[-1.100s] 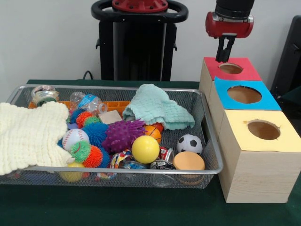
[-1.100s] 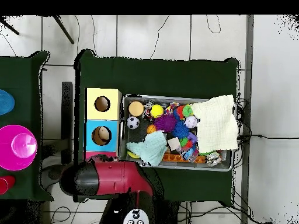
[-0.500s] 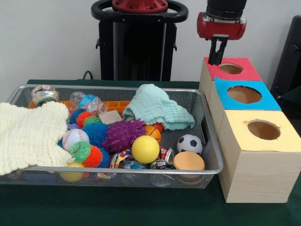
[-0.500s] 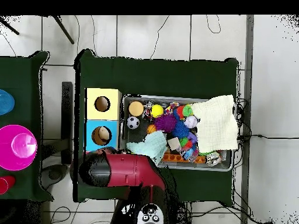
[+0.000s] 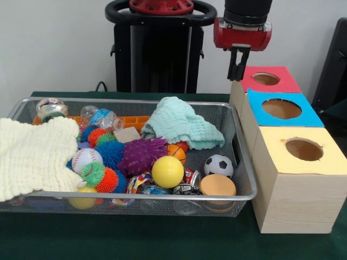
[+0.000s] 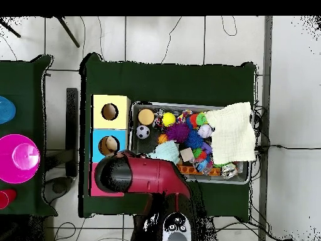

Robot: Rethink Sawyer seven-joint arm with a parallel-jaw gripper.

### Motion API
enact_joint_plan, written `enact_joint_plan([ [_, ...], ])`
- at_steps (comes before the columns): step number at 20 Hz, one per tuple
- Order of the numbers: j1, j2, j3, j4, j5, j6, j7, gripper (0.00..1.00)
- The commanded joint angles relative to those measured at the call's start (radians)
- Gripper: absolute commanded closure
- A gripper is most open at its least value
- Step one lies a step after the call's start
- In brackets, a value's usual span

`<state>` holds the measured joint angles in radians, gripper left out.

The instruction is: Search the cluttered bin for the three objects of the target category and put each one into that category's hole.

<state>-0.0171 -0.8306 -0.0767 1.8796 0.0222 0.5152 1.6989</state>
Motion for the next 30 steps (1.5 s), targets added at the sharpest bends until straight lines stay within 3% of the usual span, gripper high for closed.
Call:
enact_joint_plan([
  [1, -0.049, 0.074, 0.106, -0.080, -0.069, 0.085, -0.034, 1.00],
  [18, -0.154, 0.152, 0.160, -0.182, -0.140, 0.092, -0.087, 1.00],
  [30, -0.217, 0.162, 0.209, -0.164, -0.195, 0.089, -0.087, 1.00],
])
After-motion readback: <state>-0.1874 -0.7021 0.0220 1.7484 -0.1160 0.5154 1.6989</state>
